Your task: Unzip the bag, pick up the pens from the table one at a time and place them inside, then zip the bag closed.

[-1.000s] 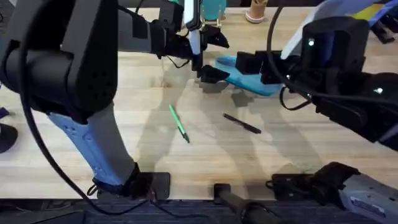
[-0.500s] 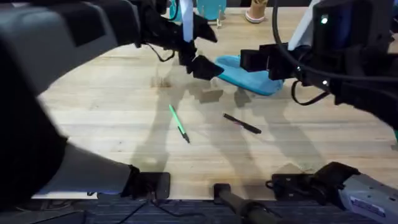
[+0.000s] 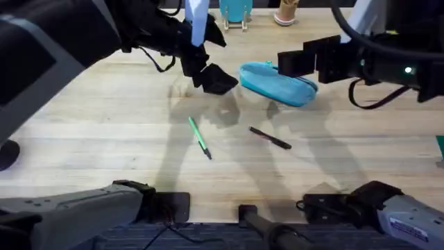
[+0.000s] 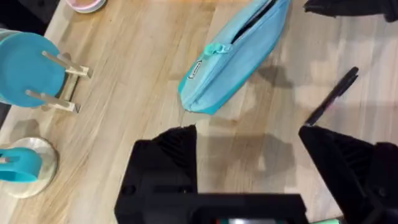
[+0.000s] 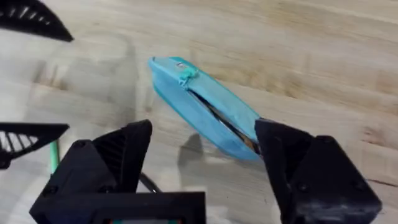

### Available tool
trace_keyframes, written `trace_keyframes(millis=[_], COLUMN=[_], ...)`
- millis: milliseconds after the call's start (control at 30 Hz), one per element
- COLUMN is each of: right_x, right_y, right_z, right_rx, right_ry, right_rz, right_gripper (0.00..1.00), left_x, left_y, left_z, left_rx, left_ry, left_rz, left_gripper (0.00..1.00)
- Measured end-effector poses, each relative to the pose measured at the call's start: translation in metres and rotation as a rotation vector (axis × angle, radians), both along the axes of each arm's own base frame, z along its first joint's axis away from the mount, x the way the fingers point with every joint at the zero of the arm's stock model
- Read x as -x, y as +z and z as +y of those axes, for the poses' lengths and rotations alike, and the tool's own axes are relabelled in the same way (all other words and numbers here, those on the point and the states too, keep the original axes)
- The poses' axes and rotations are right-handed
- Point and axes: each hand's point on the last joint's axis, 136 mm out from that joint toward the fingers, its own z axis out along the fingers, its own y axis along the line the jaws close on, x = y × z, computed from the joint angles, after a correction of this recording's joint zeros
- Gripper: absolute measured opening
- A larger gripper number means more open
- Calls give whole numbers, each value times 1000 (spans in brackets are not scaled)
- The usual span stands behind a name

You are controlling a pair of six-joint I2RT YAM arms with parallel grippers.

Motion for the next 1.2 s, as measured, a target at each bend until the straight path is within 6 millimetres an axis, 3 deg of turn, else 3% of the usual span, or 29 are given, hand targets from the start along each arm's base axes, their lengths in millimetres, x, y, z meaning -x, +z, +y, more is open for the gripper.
trace_keyframes(millis=[233, 300, 367, 500, 567, 600, 900, 1067, 1200], right_x=[3, 3, 4, 6, 6, 6, 10, 28, 26], right_y=[-2, -2, -2, -4, -4, -4, -9, -23, -20], right_z=[5, 5, 6, 6, 6, 6, 3, -14, -22], right_rx=[49, 79, 108, 158, 172, 177, 226, 270, 248], right_ry=[106, 143, 176, 229, 243, 247, 290, 288, 261], right_rz=[-4, -13, -21, -27, -29, -30, -20, 111, 201], right_gripper=[996, 953, 821, 378, 104, 51, 29, 28, 29], left_x=[0, 0, 0, 0, 0, 0, 0, 0, 0], left_y=[-1, -1, -1, -1, -1, -1, -1, -1, -1], left_z=[1, 1, 1, 1, 1, 1, 1, 1, 1], left_rx=[-6, -6, -6, -7, -8, -8, -8, -8, -8], left_ry=[5, 5, 6, 7, 7, 7, 7, 7, 7], left_rz=[3, 3, 4, 3, 3, 3, 3, 3, 3], left_gripper=[993, 993, 993, 993, 993, 993, 994, 993, 993])
